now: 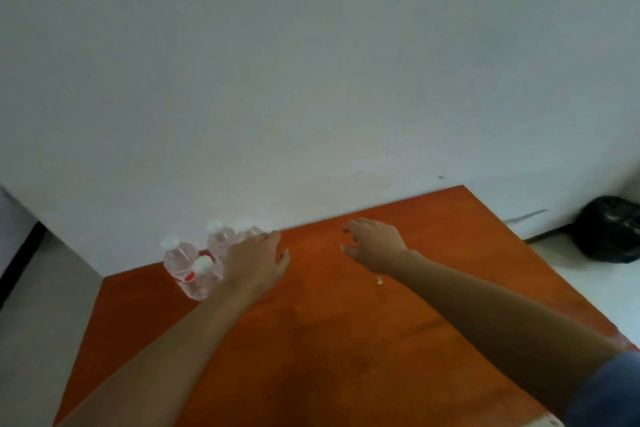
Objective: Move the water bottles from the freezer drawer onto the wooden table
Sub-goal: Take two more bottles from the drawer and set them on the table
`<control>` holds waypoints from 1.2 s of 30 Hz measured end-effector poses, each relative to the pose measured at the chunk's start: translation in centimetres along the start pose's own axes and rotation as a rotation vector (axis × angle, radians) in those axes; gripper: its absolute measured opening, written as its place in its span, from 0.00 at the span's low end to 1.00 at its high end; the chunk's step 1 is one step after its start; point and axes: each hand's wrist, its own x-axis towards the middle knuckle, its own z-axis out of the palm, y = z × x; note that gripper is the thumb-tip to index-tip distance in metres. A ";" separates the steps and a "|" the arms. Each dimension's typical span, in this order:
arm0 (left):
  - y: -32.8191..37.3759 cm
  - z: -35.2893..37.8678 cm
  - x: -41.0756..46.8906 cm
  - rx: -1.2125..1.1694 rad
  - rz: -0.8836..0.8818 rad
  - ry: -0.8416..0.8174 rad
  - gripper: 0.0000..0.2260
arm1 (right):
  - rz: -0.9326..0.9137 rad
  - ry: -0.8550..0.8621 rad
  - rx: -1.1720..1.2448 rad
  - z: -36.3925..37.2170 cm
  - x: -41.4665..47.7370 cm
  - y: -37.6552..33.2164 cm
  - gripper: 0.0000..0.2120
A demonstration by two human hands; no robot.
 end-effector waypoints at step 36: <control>96.5 1.7 -22.8 -0.264 1.631 -0.180 0.09 | 1.646 0.344 -0.038 -11.5 -85.9 45.1 0.20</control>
